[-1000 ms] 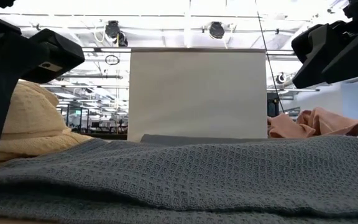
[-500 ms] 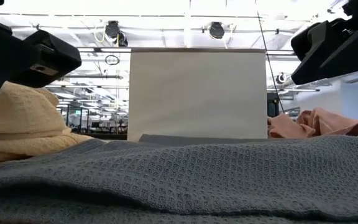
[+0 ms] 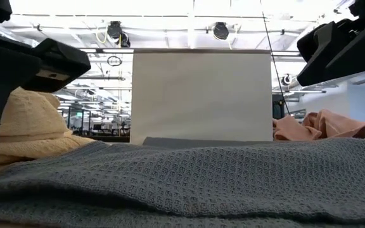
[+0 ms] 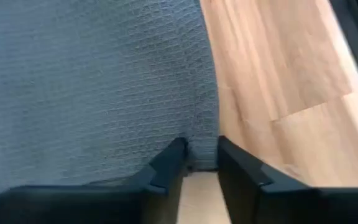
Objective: Fold towel
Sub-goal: Fold the gray towel
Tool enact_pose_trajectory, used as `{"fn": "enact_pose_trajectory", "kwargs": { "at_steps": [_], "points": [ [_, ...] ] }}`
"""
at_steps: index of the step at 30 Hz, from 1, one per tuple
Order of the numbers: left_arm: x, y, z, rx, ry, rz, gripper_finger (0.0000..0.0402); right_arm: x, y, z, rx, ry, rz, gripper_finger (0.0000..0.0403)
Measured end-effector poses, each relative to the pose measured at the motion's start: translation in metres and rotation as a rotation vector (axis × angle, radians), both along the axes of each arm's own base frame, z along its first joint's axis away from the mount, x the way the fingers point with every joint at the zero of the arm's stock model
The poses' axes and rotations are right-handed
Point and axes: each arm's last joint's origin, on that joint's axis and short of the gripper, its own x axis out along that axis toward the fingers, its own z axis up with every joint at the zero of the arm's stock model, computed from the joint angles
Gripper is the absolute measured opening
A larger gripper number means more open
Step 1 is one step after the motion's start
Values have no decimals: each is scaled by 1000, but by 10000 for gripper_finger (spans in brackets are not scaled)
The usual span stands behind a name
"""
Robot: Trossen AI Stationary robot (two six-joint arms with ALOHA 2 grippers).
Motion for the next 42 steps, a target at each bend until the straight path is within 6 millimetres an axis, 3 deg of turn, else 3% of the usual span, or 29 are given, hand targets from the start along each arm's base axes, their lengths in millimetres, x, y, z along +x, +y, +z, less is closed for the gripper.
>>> {"fn": "enact_pose_trajectory", "kwargs": {
  "at_steps": [5, 12, 16, 24, 31, 38, 42],
  "points": [
    [3, 5, 0, 54, -23, -32, 14, 0, 0, 0, -1, -1, 1, 164],
    [12, 10, 12, 149, -35, -74, 10, 0, 0, 0, 29, 4, -16, 164],
    [18, 8, 32, 256, -44, -99, 9, 1, 1, -5, 52, 18, -38, 164],
    [25, 6, 71, 382, -54, -133, 9, 10, 6, -40, 91, 95, -62, 164],
    [33, -1, 95, 367, -122, -171, 9, 25, 9, -63, 141, 57, -33, 164],
    [32, 0, 99, 357, -95, -166, 9, 30, 7, -68, 136, 61, 3, 164],
    [29, 2, 98, 354, -61, -131, 9, 27, 7, -53, 97, 35, 51, 164]
  ]
}}
